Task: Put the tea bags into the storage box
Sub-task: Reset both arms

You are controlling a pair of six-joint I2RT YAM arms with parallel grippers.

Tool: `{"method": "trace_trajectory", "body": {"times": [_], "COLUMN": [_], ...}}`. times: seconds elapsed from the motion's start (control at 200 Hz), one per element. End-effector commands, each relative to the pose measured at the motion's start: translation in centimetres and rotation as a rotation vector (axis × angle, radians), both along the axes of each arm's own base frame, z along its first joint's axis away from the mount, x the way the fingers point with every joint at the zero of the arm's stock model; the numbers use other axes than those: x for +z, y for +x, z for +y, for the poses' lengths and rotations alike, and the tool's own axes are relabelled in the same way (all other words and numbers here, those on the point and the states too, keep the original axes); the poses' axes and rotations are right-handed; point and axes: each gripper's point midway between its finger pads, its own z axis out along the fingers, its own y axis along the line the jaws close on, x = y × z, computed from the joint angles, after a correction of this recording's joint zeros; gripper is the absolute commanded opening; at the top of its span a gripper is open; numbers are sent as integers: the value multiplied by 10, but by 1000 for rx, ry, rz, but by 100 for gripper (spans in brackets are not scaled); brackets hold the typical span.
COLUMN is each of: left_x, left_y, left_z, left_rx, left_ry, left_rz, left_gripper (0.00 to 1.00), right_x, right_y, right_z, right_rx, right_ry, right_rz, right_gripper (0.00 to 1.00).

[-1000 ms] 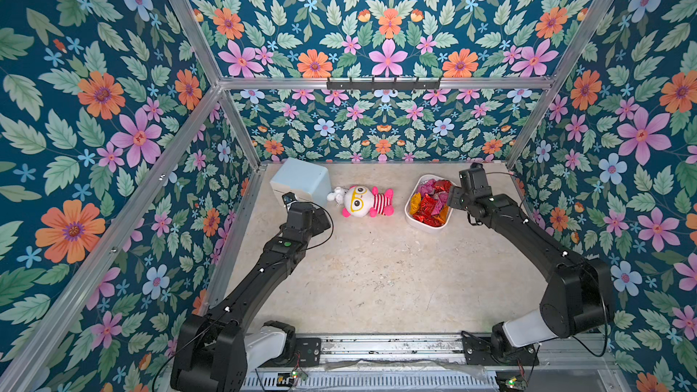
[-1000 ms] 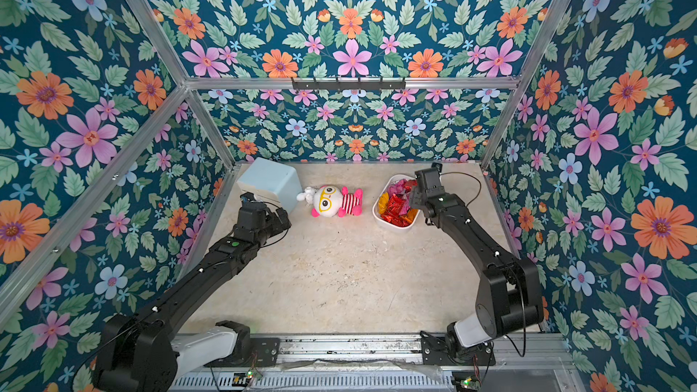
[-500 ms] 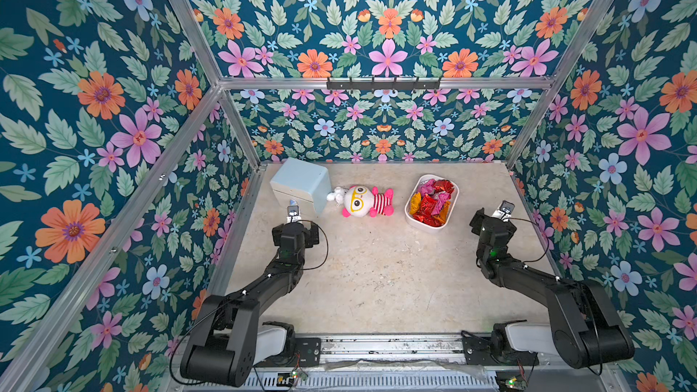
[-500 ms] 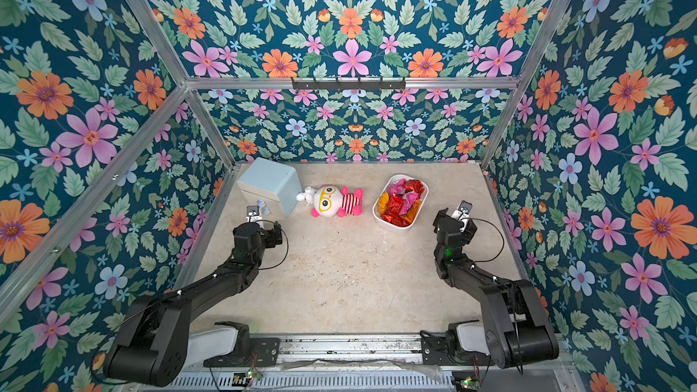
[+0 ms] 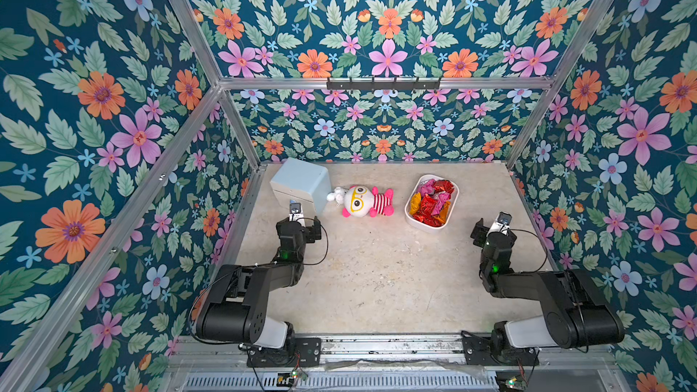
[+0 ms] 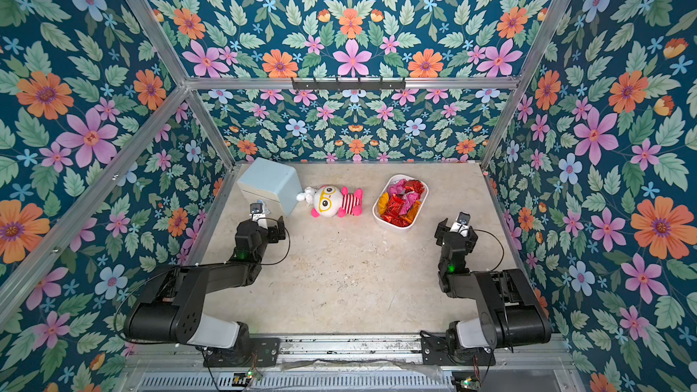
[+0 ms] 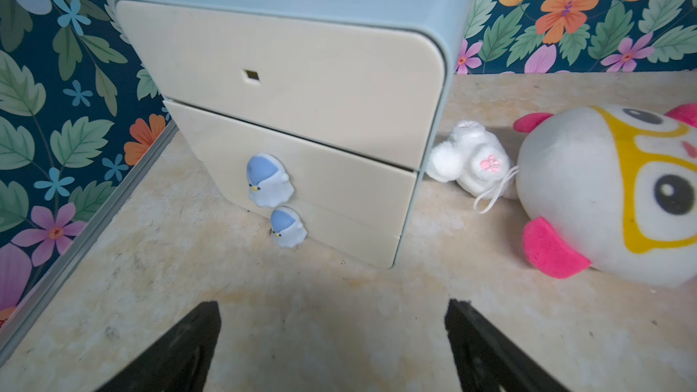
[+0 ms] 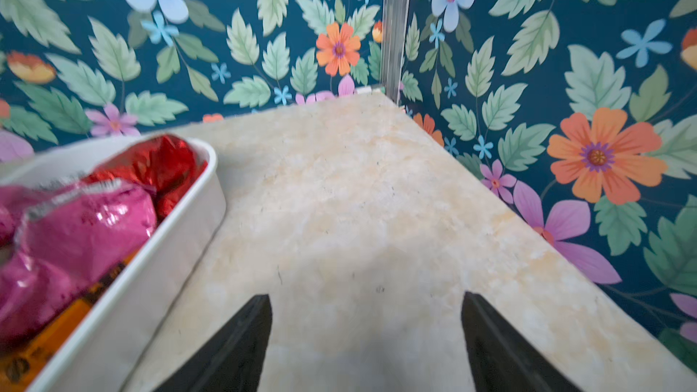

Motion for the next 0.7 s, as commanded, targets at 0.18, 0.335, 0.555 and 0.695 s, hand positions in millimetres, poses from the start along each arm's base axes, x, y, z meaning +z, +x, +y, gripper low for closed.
{"method": "trace_trajectory", "body": {"times": [0.18, 0.335, 0.555, 0.695], "left_x": [18, 17, 0, 1], "left_y": [-10, -16, -6, -4], "left_z": [31, 49, 50, 46], "left_rx": [139, 200, 166, 139], "left_ry": [46, 23, -6, 2], "left_rz": [-102, -182, -133, -141], "left_gripper": [99, 99, 99, 99], "right_x": [19, 18, 15, 15], "right_y": [-7, -7, -7, -3], "right_z": [2, 2, 3, 11], "right_rx": [110, 111, 118, 169], "right_ry": [95, 94, 96, 85], "right_rz": [-173, -168, -152, -140], "right_gripper": [99, 99, 99, 99]}}
